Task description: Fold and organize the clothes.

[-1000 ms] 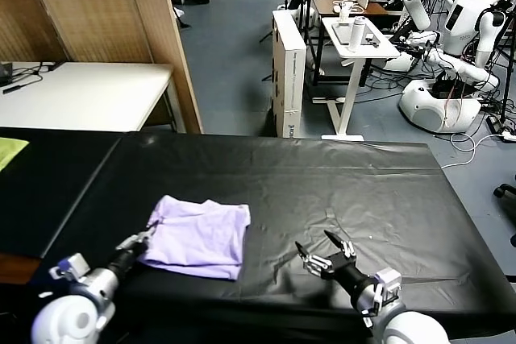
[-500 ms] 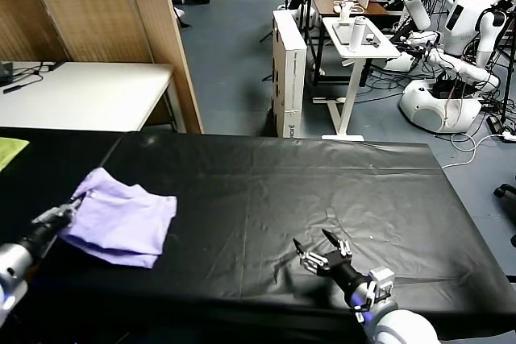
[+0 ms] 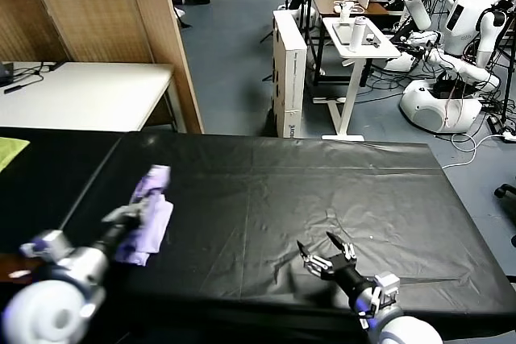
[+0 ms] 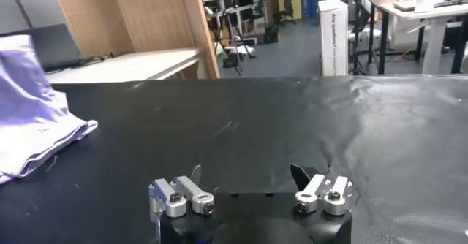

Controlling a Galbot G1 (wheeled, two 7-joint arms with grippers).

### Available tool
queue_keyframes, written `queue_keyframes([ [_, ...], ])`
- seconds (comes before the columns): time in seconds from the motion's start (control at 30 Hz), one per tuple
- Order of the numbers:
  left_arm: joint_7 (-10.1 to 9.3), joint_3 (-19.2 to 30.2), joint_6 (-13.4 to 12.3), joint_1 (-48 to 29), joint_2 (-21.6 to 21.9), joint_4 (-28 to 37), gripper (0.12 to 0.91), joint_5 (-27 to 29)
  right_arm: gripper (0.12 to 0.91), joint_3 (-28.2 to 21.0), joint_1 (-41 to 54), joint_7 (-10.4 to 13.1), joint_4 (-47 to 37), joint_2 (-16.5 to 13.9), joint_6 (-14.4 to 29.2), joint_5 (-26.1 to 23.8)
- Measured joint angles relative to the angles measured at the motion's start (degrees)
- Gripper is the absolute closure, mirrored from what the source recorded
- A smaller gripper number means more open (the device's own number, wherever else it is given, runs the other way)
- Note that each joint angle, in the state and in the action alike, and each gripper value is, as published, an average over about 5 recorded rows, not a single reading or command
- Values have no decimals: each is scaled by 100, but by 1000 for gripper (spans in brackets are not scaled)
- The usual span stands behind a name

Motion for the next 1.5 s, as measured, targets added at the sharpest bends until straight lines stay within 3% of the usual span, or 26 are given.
queue_keyframes([
  [0.27,23,1462,-128,-439,-963,576,863,580,118,85,-107,-14,7,-17,-9,-37],
  [0.57,65,2228,-163,-546,-1378,1040,849,937,118,-70,97,-7,-52,-55,-159,81],
  [0.67,132,2327,-157,-544,-1360,982,735,997,118,-151,215,-4,-52,-106,-261,231],
  [0.77,208,2343,-167,-522,-1308,866,547,1031,118,-244,351,71,-27,-150,-411,505],
  [0.93,337,2231,-210,-516,-1169,682,240,1068,118,-469,704,459,20,-170,-721,1119],
  [1.03,349,2092,-279,-541,-1031,641,144,1108,118,-676,1007,750,-71,-114,-803,1311],
  [1.27,348,1762,-394,-397,-720,579,123,1212,118,-1318,1715,1172,-513,180,-984,1499],
  [1.43,365,1639,-466,-252,-671,573,123,1333,123,-1693,1979,1216,-796,426,-1058,1544],
  [1.5,366,1593,-480,-223,-653,574,123,1340,170,-1784,2021,1214,-866,485,-1063,1538],
])
